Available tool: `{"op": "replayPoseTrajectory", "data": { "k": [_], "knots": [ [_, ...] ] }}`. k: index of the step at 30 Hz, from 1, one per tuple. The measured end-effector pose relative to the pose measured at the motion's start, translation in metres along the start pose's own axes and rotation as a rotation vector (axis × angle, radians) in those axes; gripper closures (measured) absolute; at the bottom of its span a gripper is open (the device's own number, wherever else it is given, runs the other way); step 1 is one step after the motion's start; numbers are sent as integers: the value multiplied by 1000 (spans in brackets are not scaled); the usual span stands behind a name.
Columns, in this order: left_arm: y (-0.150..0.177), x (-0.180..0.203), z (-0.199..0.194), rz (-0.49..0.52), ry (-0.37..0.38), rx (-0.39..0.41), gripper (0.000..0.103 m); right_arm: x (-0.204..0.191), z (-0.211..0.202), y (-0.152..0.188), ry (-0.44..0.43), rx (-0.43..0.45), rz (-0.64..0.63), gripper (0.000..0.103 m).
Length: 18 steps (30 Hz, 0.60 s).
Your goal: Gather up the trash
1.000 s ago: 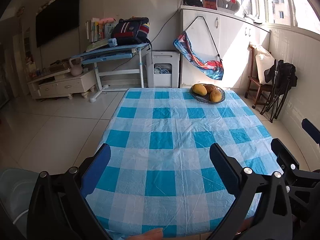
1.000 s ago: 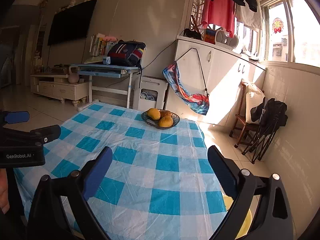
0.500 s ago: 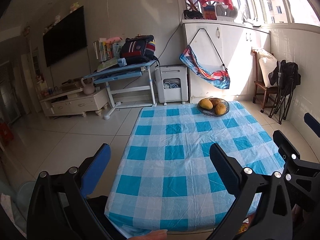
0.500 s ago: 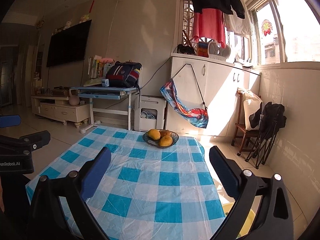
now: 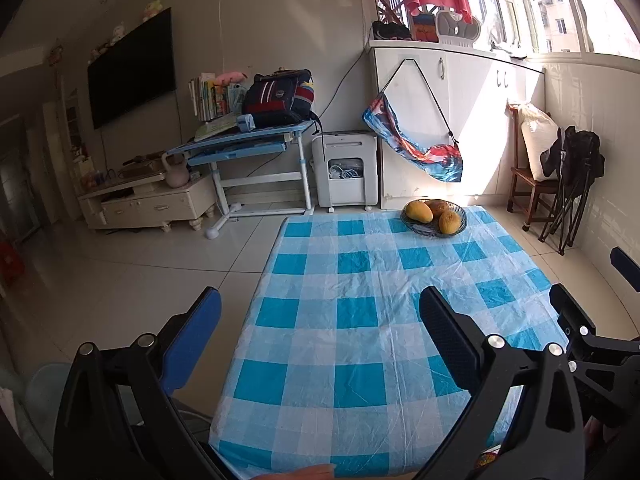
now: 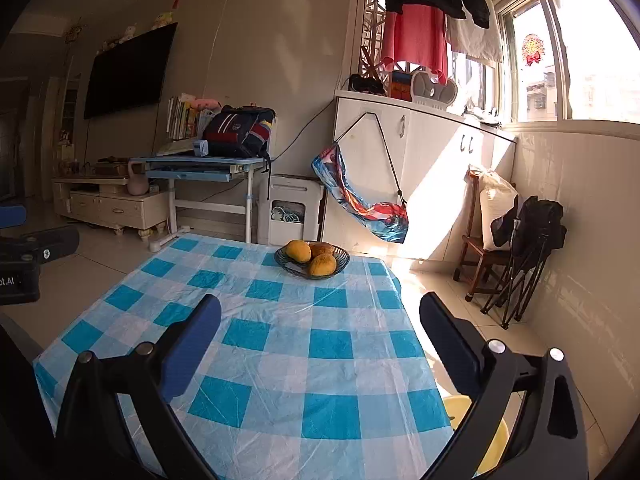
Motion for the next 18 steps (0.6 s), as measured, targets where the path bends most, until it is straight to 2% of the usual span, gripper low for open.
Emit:
{"op": "replayPoseTrajectory", "data": {
  "k": [7,18],
  "knots": [
    [3,-8,19,-18,3,-10,7,3,18,13,15,-92,2,8],
    [9,-16,40,-25,4,-44,7,3,37,23,12,-185,-7,8]
  ]
}}
Point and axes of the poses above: each gripper's, at about its wrist camera, not at the fingertips, and z roughly the way its jaws point, x to its right, y to its underside, the point moved 3 cm from there along z, roughly the way its jaws point, and after that the axes turned 1 degree about x, right-handed, at the moved point
